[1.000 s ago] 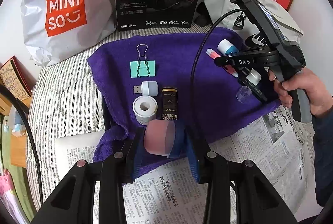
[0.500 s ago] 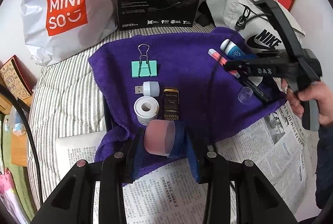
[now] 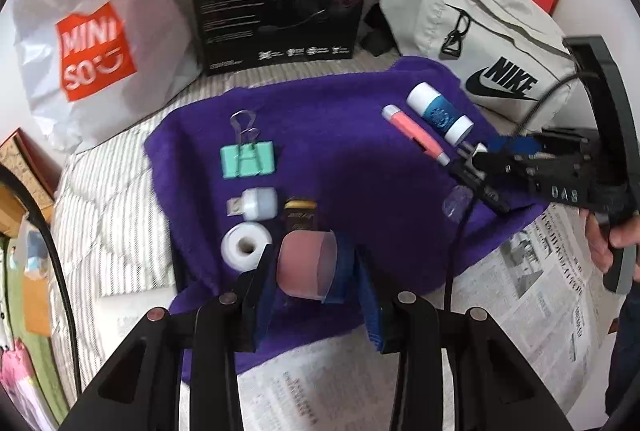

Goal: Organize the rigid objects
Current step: 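Set the pink marker beside the cylinder and open the right tool, then lower the pink container beside the binder clip and open the left tool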

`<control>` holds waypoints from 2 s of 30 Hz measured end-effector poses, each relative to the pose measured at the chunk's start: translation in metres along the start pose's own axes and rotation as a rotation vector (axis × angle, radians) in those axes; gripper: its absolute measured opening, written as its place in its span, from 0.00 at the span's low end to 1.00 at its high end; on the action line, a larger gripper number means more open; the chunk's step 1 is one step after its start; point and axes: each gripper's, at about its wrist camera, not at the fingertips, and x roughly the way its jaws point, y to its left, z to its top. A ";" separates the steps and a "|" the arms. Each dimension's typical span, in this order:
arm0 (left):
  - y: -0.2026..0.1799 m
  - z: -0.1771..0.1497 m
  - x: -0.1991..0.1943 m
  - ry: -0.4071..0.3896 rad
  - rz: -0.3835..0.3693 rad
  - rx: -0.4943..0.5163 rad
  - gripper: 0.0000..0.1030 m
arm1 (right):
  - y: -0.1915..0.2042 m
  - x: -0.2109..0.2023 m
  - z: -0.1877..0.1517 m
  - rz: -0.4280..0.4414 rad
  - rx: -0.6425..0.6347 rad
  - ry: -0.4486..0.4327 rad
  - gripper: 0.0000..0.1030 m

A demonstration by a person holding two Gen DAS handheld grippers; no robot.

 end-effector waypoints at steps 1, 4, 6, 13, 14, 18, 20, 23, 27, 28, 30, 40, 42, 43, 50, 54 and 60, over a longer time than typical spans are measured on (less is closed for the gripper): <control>-0.002 0.003 0.002 0.000 -0.002 0.005 0.35 | -0.002 -0.002 -0.003 0.002 0.004 -0.001 0.37; -0.008 0.009 0.011 0.006 -0.004 0.016 0.35 | -0.006 -0.009 -0.012 0.014 0.008 -0.004 0.37; -0.011 0.012 0.017 0.011 -0.014 0.021 0.35 | -0.008 -0.013 -0.017 0.008 0.008 -0.005 0.37; -0.013 0.029 0.039 0.022 -0.022 0.016 0.35 | -0.012 -0.016 -0.030 0.036 0.034 -0.004 0.37; -0.012 0.031 0.042 0.023 -0.018 0.010 0.35 | -0.013 -0.016 -0.031 0.050 0.041 -0.003 0.37; -0.008 0.043 0.055 0.028 -0.020 0.006 0.35 | -0.014 -0.016 -0.035 0.067 0.066 -0.003 0.37; -0.006 0.047 0.061 0.030 -0.009 0.012 0.35 | -0.014 -0.016 -0.036 0.078 0.080 -0.003 0.37; -0.003 0.053 0.071 0.040 0.017 0.015 0.35 | -0.013 -0.015 -0.038 0.097 0.084 0.004 0.37; -0.002 0.058 0.081 0.054 0.024 0.020 0.35 | -0.010 -0.013 -0.040 0.098 0.078 0.012 0.37; -0.002 0.059 0.084 0.058 0.032 0.026 0.35 | -0.010 -0.012 -0.040 0.103 0.079 0.013 0.37; -0.004 0.060 0.088 0.063 0.043 0.035 0.35 | -0.011 -0.011 -0.041 0.109 0.083 0.013 0.37; -0.011 0.068 0.087 0.055 0.069 0.054 0.35 | -0.012 -0.004 -0.043 0.121 0.093 0.026 0.38; -0.011 0.069 0.086 0.055 0.070 0.052 0.35 | -0.012 -0.005 -0.043 0.121 0.096 0.027 0.38; -0.011 0.067 0.084 0.055 0.070 0.050 0.36 | -0.012 -0.006 -0.044 0.122 0.096 0.027 0.39; -0.016 0.057 0.079 0.076 0.057 0.066 0.50 | -0.011 -0.016 -0.050 0.113 0.097 0.013 0.46; -0.020 0.051 0.071 0.079 0.060 0.067 0.54 | -0.011 -0.022 -0.054 0.114 0.113 0.003 0.46; -0.027 0.042 0.045 0.042 0.067 0.090 0.67 | -0.009 -0.040 -0.062 0.100 0.142 -0.024 0.56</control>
